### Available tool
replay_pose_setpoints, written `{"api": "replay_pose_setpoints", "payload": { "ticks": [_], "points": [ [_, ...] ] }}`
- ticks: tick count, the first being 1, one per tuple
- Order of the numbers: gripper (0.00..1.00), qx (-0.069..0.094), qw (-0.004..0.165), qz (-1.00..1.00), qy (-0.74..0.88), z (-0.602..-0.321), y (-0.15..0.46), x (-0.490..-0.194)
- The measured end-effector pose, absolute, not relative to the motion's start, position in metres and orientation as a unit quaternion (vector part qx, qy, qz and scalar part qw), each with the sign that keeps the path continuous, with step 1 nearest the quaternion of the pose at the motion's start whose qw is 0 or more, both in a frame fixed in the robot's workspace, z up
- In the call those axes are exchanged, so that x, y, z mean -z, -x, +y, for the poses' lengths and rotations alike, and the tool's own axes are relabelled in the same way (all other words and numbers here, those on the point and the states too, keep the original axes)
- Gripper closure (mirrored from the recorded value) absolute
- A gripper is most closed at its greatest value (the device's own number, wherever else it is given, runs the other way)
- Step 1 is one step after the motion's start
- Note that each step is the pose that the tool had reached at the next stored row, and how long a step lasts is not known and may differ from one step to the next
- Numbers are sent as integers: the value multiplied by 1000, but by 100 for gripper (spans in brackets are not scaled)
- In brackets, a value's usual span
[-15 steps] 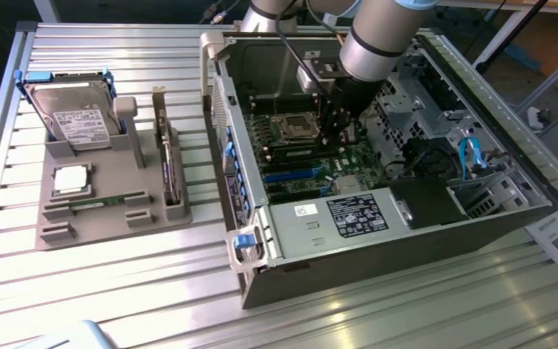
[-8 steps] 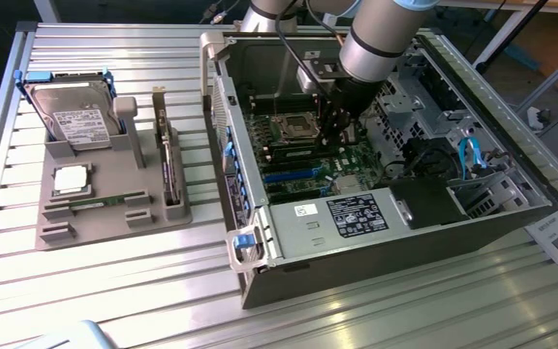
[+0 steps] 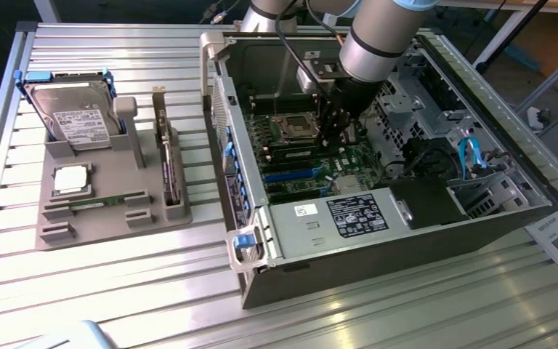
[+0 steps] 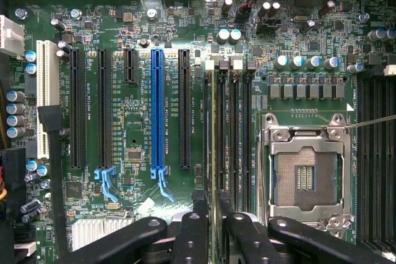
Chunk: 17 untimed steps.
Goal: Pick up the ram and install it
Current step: 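Insert the ram into the slot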
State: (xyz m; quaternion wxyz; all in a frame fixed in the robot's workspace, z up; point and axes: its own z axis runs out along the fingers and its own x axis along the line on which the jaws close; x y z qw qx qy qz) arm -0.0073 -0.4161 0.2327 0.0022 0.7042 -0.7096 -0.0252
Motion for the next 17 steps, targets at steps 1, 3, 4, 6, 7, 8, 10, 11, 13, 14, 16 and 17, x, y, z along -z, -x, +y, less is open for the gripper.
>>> {"api": "replay_pose_setpoints", "payload": {
  "ticks": [1,3,4,6,7,8,10,11,13,14,16,17],
  "points": [
    [80,25,2,-710,-704,-416,7,-233],
    [80,25,2,-710,-704,-416,7,-233],
    [80,25,2,-710,-704,-416,7,-234],
    [80,25,2,-710,-704,-416,7,-237],
    [80,25,2,-710,-704,-416,7,-239],
    [80,25,2,-710,-704,-416,7,-240],
    [80,25,2,-710,-704,-416,7,-244],
    [80,25,2,-710,-704,-416,7,-247],
    [80,25,2,-710,-704,-416,7,-250],
    [80,25,2,-710,-704,-416,7,-254],
    [80,25,2,-710,-704,-416,7,-262],
    [80,25,2,-710,-704,-416,7,-264]
  ]
}}
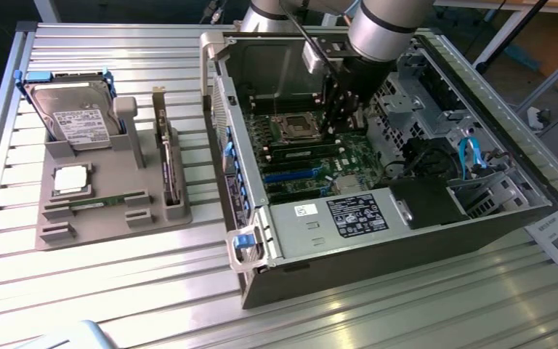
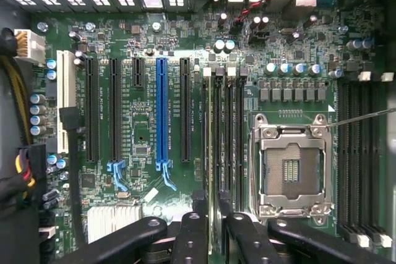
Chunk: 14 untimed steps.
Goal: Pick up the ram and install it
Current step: 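Insert the ram into the slot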
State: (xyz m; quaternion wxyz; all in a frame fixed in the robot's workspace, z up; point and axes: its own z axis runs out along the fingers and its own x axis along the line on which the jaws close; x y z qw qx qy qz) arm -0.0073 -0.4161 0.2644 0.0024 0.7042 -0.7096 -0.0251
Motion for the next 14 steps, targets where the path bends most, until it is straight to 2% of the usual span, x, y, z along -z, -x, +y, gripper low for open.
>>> {"api": "replay_pose_setpoints", "payload": {
  "ticks": [14],
  "points": [
    [80,25,3,-710,-704,-416,7,-318]
  ]
}}
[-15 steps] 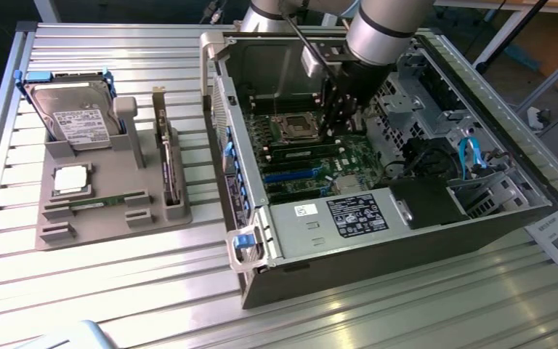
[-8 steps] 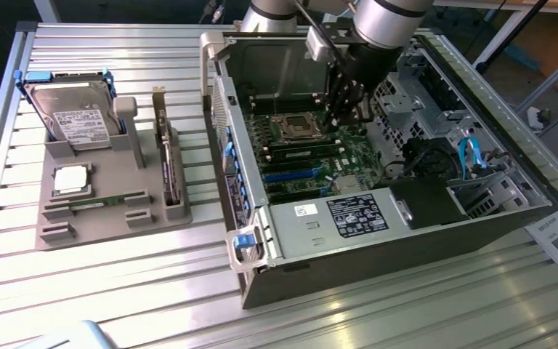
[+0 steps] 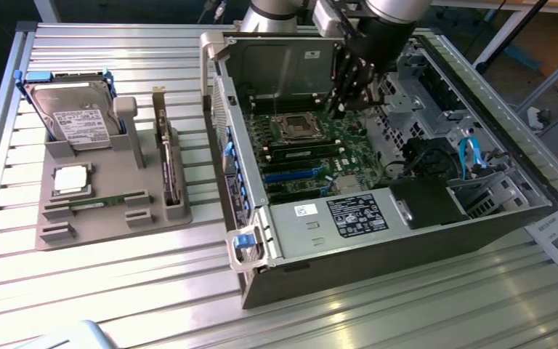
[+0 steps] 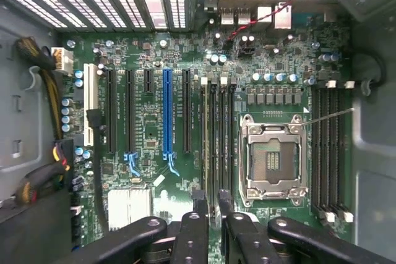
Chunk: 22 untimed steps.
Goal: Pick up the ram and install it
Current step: 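Insert the ram into the slot, then press down the ram until it locks into place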
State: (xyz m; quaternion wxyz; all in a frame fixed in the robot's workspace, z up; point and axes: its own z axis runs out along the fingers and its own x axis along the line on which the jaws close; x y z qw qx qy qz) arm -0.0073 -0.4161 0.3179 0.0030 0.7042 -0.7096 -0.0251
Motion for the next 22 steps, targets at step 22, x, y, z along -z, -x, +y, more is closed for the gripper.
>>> {"api": "replay_pose_setpoints", "payload": {
  "ticks": [22],
  "points": [
    [80,24,3,-709,-705,-416,8,-363]
  ]
}}
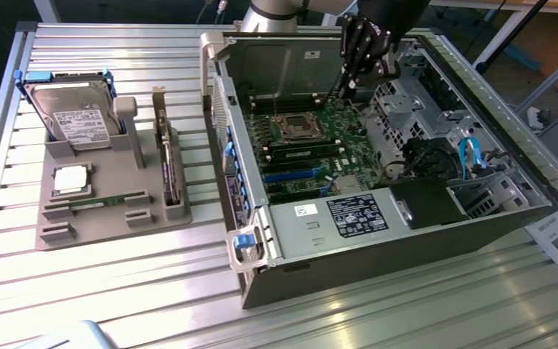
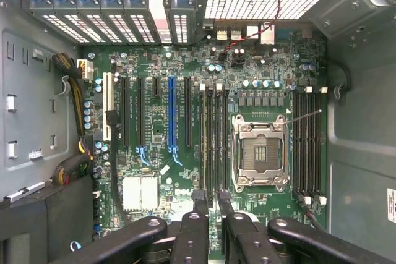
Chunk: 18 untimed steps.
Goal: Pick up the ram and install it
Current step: 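Press down the ram until it locks into place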
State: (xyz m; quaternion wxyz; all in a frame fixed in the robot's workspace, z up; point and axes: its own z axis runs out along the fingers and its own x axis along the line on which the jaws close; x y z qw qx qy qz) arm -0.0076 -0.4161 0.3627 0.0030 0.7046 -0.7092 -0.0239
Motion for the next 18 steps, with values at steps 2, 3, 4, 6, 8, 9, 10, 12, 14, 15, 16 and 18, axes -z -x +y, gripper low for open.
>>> {"api": "replay_pose_setpoints", "payload": {
  "ticks": [2,3,4,6,8,9,10,12,14,15,16,18],
  "points": [
    [80,24,3,-709,-705,-416,8,-363],
    [80,24,3,-709,-705,-416,8,-363],
    [80,24,3,-709,-705,-416,8,-363],
    [80,24,3,-709,-705,-416,8,-363],
    [81,24,3,-709,-705,-416,8,-363],
    [88,24,3,-709,-705,-416,8,-363],
    [88,24,3,-709,-705,-416,8,-363],
    [90,24,3,-709,-705,-416,8,-363],
    [90,24,3,-709,-705,-416,8,-363],
    [90,24,3,-709,-705,-416,8,-363],
    [90,24,3,-709,-705,-416,8,-363],
    [90,24,3,-709,-705,-416,8,-363]
  ]
}}
